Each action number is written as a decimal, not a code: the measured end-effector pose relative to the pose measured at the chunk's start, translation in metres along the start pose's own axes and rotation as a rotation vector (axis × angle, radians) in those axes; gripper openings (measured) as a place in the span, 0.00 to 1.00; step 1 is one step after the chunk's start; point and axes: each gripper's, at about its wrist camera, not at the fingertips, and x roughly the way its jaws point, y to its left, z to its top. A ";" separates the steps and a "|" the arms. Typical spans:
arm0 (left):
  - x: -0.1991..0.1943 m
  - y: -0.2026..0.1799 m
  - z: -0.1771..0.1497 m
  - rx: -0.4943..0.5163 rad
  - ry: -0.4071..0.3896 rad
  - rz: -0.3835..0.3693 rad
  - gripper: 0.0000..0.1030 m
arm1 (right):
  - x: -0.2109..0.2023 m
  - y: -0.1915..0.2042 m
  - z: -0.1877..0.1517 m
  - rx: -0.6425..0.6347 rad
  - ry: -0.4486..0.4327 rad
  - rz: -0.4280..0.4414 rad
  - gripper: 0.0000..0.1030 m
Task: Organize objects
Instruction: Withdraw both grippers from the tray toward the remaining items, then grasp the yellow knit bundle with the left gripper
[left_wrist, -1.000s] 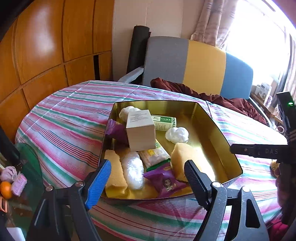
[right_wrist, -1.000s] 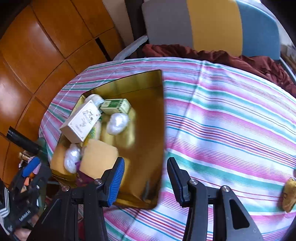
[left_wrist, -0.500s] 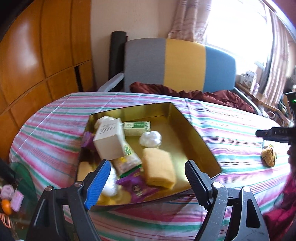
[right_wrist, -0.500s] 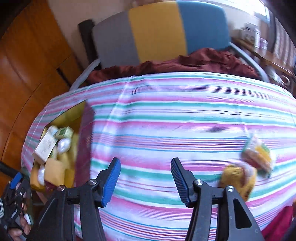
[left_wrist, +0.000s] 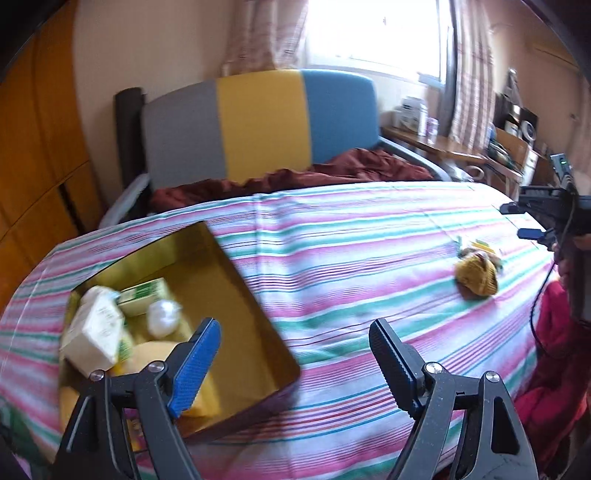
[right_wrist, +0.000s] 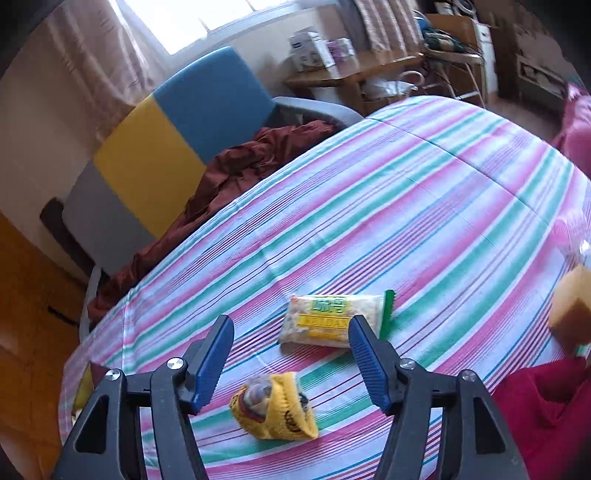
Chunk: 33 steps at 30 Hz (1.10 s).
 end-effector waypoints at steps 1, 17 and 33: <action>0.005 -0.008 0.002 0.017 0.005 -0.014 0.81 | 0.002 -0.010 -0.001 0.040 -0.001 0.005 0.63; 0.096 -0.142 0.047 0.057 0.149 -0.337 0.85 | -0.001 -0.029 0.001 0.160 -0.008 0.136 0.66; 0.179 -0.221 0.068 0.096 0.257 -0.378 0.89 | 0.002 -0.035 0.004 0.196 -0.003 0.176 0.67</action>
